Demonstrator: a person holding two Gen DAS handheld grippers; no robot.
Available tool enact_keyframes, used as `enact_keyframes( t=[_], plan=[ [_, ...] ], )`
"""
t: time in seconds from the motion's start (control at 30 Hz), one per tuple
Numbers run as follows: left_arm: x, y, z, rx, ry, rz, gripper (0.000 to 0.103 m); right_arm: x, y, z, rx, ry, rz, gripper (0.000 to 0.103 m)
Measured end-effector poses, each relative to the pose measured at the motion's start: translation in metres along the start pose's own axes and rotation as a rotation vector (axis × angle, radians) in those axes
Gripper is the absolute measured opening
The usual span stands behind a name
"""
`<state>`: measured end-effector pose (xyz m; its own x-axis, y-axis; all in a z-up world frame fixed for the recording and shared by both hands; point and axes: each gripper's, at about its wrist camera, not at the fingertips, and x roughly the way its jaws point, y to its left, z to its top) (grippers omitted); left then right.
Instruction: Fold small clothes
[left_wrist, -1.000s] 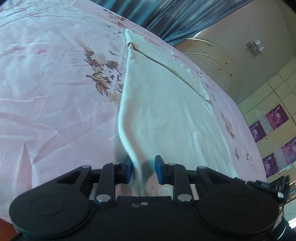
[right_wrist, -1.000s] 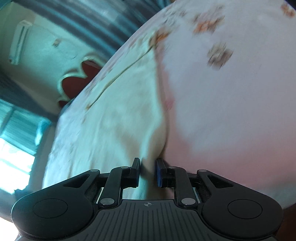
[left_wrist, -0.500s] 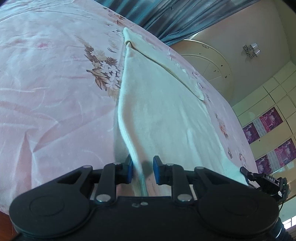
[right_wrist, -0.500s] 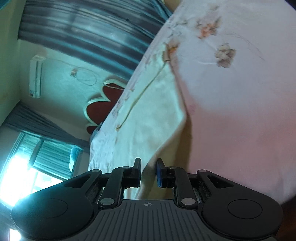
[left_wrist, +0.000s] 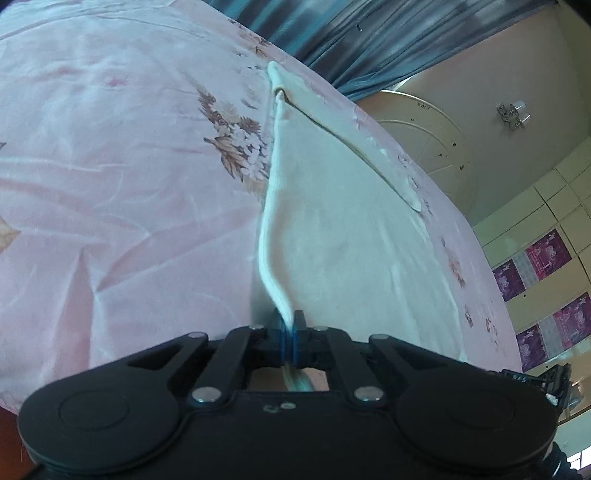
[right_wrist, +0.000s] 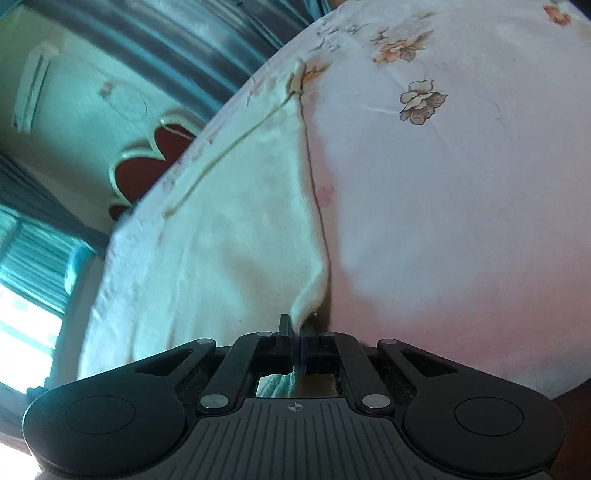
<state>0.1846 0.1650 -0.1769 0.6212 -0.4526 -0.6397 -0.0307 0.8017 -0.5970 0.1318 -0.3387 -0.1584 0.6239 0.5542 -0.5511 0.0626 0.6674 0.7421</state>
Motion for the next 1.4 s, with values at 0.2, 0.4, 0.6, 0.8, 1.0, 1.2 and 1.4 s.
enact_keyframes(
  t=[0.2, 0.4, 0.6, 0.8, 1.0, 1.2, 1.4],
  plan=[
    [-0.009, -0.004, 0.007, -0.043, -0.068, -0.049, 0.003, -0.009, 0.016, 0.008, -0.035, -0.05, 0.037, 0.002],
    [-0.018, -0.032, 0.043, -0.019, -0.162, -0.115, 0.003, -0.015, 0.045, 0.047, -0.065, -0.143, 0.066, 0.002],
    [0.006, -0.056, 0.116, 0.01, -0.233, -0.132, 0.003, 0.015, 0.077, 0.122, -0.064, -0.216, 0.026, 0.002],
    [0.071, -0.055, 0.2, 0.008, -0.222, -0.129, 0.003, 0.082, 0.086, 0.205, -0.047, -0.22, -0.03, 0.002],
    [0.151, -0.041, 0.267, -0.019, -0.144, -0.104, 0.003, 0.156, 0.067, 0.27, 0.02, -0.181, -0.086, 0.002],
    [0.209, -0.029, 0.299, 0.008, -0.047, -0.069, 0.003, 0.211, 0.04, 0.299, 0.085, -0.125, -0.137, 0.002],
    [0.217, -0.02, 0.314, 0.007, -0.118, -0.088, 0.044, 0.228, 0.033, 0.313, 0.094, -0.168, -0.134, 0.018]
  ],
)
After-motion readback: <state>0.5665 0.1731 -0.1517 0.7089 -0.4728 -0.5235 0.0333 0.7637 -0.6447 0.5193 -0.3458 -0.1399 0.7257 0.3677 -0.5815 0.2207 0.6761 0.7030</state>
